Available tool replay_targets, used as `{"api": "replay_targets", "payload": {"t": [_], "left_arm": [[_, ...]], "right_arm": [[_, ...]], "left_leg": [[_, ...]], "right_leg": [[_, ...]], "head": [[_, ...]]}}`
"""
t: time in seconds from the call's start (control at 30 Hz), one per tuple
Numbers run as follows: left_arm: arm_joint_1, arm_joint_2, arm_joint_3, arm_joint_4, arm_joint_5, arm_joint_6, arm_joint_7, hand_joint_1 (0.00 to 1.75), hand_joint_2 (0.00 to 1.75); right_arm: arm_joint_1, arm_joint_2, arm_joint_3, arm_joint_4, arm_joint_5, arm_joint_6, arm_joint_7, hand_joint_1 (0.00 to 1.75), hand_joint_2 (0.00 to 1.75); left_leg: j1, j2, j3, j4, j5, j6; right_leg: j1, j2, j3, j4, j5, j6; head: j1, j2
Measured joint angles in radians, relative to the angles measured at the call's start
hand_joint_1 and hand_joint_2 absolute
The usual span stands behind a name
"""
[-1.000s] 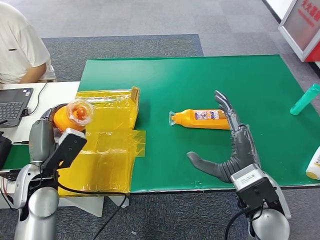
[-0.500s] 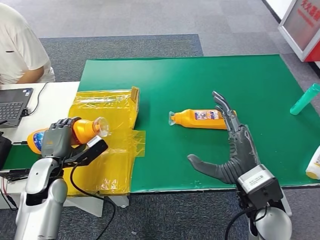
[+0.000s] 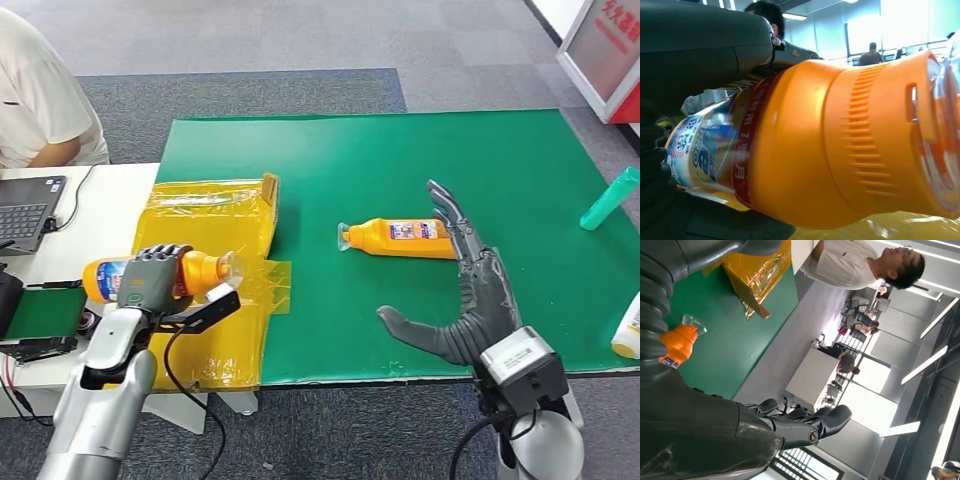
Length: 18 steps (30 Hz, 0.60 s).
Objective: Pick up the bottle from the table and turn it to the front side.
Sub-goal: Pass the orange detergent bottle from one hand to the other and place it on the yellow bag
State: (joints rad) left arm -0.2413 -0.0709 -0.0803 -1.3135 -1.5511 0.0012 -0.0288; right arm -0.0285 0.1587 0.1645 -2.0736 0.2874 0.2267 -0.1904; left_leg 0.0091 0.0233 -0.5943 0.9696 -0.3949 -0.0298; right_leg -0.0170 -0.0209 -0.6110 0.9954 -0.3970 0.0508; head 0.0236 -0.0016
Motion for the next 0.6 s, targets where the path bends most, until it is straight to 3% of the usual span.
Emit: {"api": "replay_targets", "payload": {"t": [0.17,0.43,0.5,0.57,0.6], "left_arm": [[-0.038,-0.014,-0.081,0.074,0.0,0.007,0.011,1.75,1.75],[-0.066,-0.053,-0.126,0.135,0.0,0.003,-0.005,1.75,1.75],[-0.071,-0.061,-0.134,0.152,0.0,0.001,-0.007,1.5,1.75],[-0.075,-0.068,-0.14,0.165,0.0,0.001,-0.006,0.63,1.75],[-0.076,-0.071,-0.141,0.17,0.0,0.0,-0.004,0.31,1.75]], "right_arm": [[-0.02,0.0,0.0,0.013,0.0,0.005,-0.007,0.0,1.75],[-0.026,0.0,0.003,0.018,0.003,0.005,-0.018,0.0,1.75],[-0.026,0.0,0.004,0.018,0.003,0.005,-0.023,0.0,1.75],[-0.026,0.0,0.005,0.018,0.004,0.005,-0.027,0.0,1.75],[-0.025,0.0,0.005,0.017,0.004,0.005,-0.028,0.0,1.75]], "left_leg": [[0.0,0.0,0.0,0.0,0.0,0.0],[0.0,0.0,0.0,0.0,0.0,0.0],[0.0,0.0,0.0,0.0,0.0,0.0],[0.0,0.0,0.0,0.0,0.0,0.0],[0.0,0.0,0.0,0.0,0.0,0.0]], "right_leg": [[0.0,0.0,0.0,0.0,0.001,0.001],[0.0,0.0,0.0,0.0,0.001,0.001],[0.0,0.0,0.0,0.0,0.001,0.001],[0.0,0.0,0.0,0.0,0.001,0.001],[0.0,0.0,0.0,0.0,0.001,0.001]], "head": [[0.0,0.0],[0.0,0.0],[0.0,0.0],[0.0,0.0],[0.0,0.0]]}}
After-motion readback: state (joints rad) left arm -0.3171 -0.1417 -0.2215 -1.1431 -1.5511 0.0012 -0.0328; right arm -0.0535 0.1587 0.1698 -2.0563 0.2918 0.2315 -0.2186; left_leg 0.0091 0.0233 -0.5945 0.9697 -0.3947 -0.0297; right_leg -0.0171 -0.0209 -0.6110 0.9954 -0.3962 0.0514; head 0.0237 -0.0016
